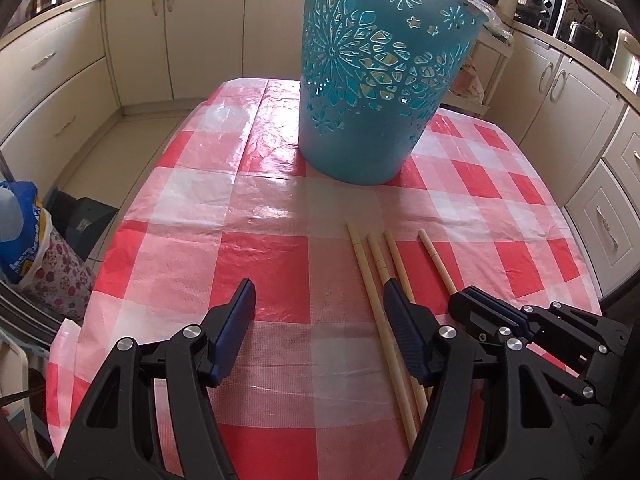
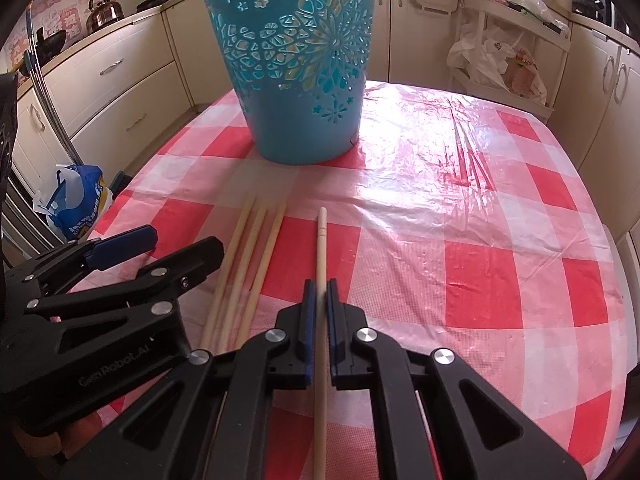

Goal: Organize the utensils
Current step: 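Lower both tools back to the sticks on the table, then close the right tool on a wooden stick while the left tool grasps another stick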

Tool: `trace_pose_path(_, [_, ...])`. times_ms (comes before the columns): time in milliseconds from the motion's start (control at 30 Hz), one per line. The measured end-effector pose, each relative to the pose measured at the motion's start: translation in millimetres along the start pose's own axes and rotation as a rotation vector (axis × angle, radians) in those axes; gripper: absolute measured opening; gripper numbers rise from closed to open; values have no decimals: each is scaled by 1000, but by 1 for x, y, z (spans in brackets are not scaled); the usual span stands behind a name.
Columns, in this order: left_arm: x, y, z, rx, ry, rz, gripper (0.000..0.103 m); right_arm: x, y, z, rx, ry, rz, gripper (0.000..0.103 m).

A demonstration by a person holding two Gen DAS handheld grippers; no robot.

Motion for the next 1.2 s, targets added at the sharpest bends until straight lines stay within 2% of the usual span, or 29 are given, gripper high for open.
trace_pose_path(300, [2, 4, 0, 23, -13, 12, 62, -3, 2, 2, -4, -6, -23, 6])
trace_pose_path(400, [4, 12, 4, 83, -12, -21, 62, -7, 6, 5, -9, -15, -41, 6])
trace_pose_path(467, [3, 17, 5, 111, -11, -14, 62, -9, 11, 7, -6, -20, -50, 6])
trace_pose_path(533, [3, 19, 5, 122, -10, -4, 59, -10, 14, 8, 0, -25, -60, 6])
trace_pose_path(633, [1, 25, 6, 174, 3, 10, 47, -12, 20, 9, 46, -34, -90, 6])
trace_pose_path(700, [0, 24, 6, 196, 1, 12, 43, -13, 25, 9, 85, -37, -110, 6])
trace_pose_path(800, [3, 15, 3, 179, -23, 47, 42, -12, 24, 9, 85, -37, -104, 6])
trace_pose_path(900, [1, 16, 6, 213, -16, 36, 43, -12, 21, 8, 70, -35, -89, 6])
trace_pose_path(967, [2, 21, 7, 245, -8, 13, 43, -12, 19, 7, 56, -36, -76, 8])
trace_pose_path(1033, [2, 26, 9, 270, -2, -2, 42, -11, 16, 5, 39, -32, -67, 18])
trace_pose_path(1100, [1, 30, 10, 298, 3, 17, 29, -9, 13, 3, 19, -25, -49, 21])
trace_pose_path(1133, [0, 33, 11, 329, 5, 33, 23, -8, 11, 3, 8, -22, -40, 21])
trace_pose_path(1167, [-2, 37, 13, 377, 7, 58, 14, -7, 10, 3, 3, -22, -35, 21])
trace_pose_path(1200, [-3, 40, 14, 420, 7, 67, 12, -8, 10, 3, 6, -22, -33, 16])
Point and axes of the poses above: each gripper's, at about its wrist camera, not at the fingertips, and x roughly the way its jaws point, y to its right, z to its underside, the point moved 2 cm from there along x, roughly the way its jaws point, and after that the axes turned 6 degrees about -z, right-handed, at the moved point
